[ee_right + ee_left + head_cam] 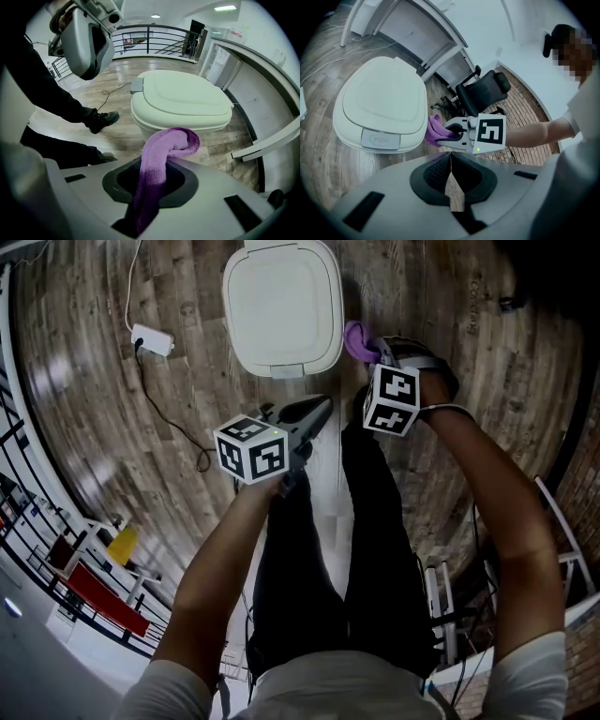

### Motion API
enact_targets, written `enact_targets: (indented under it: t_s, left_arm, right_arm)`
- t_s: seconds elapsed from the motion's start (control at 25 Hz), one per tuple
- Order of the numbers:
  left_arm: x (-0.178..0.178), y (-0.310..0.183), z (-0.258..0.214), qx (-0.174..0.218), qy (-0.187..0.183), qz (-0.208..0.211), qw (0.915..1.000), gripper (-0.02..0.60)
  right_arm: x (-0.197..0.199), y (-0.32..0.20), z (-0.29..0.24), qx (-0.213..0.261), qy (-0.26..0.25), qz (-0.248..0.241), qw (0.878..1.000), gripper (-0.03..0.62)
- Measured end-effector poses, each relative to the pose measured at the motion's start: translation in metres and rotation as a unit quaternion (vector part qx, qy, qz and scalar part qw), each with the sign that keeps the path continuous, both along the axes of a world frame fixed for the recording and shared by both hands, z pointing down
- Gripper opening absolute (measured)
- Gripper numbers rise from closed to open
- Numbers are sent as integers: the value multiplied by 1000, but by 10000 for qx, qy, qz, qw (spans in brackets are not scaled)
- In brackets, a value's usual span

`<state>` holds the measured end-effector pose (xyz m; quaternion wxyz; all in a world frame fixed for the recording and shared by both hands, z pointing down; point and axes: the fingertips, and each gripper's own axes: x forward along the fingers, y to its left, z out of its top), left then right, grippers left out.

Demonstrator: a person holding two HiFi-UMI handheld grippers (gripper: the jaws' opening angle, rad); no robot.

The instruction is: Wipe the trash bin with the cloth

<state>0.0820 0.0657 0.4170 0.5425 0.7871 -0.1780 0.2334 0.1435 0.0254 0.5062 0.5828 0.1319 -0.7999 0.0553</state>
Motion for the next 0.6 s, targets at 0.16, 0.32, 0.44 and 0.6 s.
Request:
enact_targets:
  t_s: [0.16, 0.32, 0.44, 0.6]
  left_arm:
    - [1, 2, -1, 9, -4, -27, 10000, 5]
    - [1, 2, -5, 23, -11, -60, 10000, 5]
    - [0, 4, -10, 24, -1, -31, 10000, 5]
    - [-7, 6, -14, 0, -11, 49, 10000, 5]
  right_arm:
    - [-2, 18, 1, -111, -45, 15, 9999, 75]
    - [-7, 39, -5, -187, -151, -18, 9997, 75]
    - [-7, 52, -11, -236, -200, 45, 9995, 75]
    - [-3, 59, -19, -317, -297, 522, 9977, 75]
